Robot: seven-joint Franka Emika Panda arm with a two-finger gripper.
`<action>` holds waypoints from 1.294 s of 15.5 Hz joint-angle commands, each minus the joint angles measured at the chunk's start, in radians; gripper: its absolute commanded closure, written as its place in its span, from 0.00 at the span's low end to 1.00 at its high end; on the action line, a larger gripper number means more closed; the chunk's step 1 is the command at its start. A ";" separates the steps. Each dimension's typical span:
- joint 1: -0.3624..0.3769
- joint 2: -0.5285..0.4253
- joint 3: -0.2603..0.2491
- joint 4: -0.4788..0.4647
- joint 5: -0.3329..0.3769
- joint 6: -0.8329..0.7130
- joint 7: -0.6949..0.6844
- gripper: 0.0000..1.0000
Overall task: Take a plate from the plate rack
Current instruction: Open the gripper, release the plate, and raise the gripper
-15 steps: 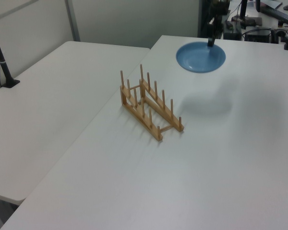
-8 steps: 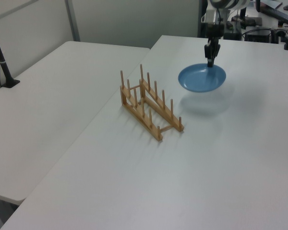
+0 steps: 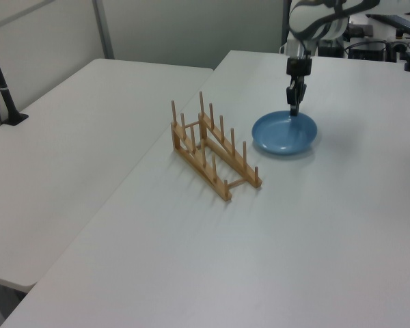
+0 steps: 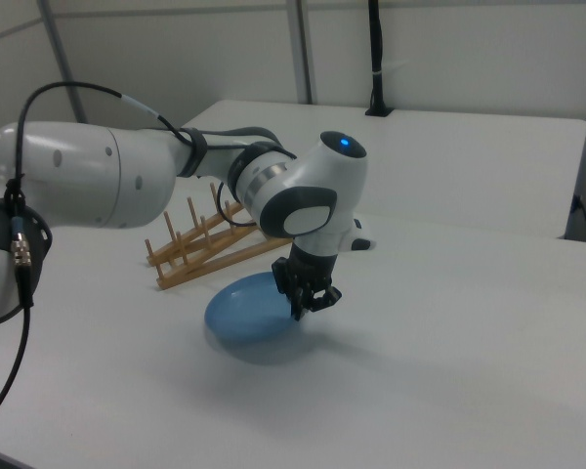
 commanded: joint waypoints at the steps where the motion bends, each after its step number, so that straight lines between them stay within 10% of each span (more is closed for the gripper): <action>1: 0.023 -0.008 -0.010 -0.047 0.011 0.034 -0.062 0.99; 3: 0.018 -0.006 -0.012 -0.050 0.011 0.045 -0.079 0.88; 7: 0.016 -0.009 -0.012 -0.050 0.011 0.042 -0.079 0.29; 11: 0.022 -0.038 -0.018 -0.024 0.007 0.036 -0.021 0.00; 20: 0.134 -0.256 0.088 0.004 -0.329 -0.070 0.327 0.00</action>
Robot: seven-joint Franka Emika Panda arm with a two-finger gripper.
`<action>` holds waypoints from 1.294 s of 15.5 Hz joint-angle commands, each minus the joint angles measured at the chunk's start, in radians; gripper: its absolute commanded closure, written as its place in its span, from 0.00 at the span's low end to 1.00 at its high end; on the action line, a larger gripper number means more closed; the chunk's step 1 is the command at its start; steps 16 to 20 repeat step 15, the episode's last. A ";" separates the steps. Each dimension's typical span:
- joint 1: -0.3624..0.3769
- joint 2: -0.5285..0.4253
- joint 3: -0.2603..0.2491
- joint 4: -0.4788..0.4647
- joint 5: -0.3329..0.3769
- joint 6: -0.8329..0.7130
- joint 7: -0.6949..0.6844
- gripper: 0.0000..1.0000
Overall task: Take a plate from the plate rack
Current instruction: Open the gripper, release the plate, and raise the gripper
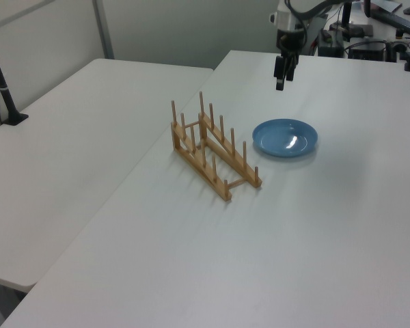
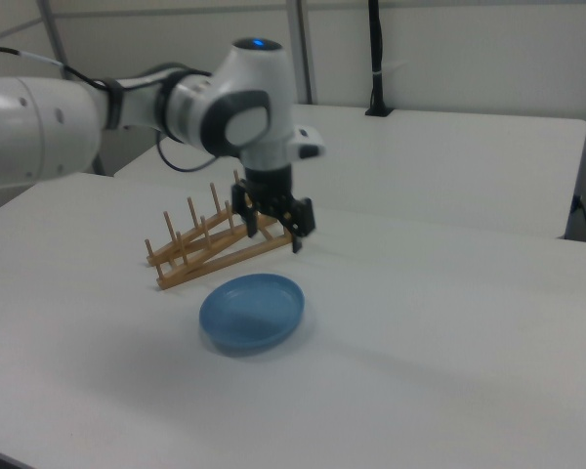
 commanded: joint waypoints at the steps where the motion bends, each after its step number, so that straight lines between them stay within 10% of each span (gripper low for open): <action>1: 0.036 -0.115 0.049 -0.042 -0.113 -0.081 0.111 0.00; 8: 0.096 -0.289 0.051 -0.053 -0.131 -0.258 0.197 0.00; 20: 0.099 -0.298 0.051 -0.069 -0.128 -0.254 0.228 0.00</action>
